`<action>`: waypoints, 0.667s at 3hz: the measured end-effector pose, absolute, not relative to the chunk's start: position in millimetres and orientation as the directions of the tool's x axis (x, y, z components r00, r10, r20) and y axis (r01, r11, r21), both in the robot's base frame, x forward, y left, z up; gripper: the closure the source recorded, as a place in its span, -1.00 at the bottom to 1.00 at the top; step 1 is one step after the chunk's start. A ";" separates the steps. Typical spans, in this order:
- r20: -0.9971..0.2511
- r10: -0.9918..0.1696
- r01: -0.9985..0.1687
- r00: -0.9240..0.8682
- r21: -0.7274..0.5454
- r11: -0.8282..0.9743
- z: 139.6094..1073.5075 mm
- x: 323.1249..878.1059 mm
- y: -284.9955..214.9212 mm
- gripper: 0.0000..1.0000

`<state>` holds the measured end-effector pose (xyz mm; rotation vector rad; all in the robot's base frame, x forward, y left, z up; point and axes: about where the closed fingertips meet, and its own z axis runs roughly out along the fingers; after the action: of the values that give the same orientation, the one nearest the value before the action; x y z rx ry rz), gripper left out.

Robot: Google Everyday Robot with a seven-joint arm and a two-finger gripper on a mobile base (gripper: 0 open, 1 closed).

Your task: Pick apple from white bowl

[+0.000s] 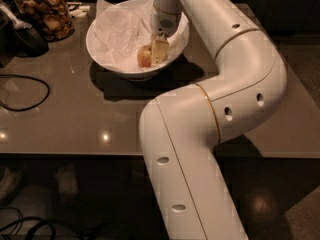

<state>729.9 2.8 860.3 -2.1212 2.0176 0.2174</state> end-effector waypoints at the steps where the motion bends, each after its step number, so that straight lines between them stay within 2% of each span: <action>1: -0.247 -0.968 -0.998 0.054 -0.047 -0.044 860.3 729.9 2.8 1.00; 2: -0.267 -0.963 -0.996 0.046 -0.092 -0.023 870.2 736.2 1.2 1.00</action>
Offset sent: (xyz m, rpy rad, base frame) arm -0.0235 -0.0159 0.0232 0.0232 -0.0327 -0.0317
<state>736.2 1.2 870.2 -2.0724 2.0007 0.1888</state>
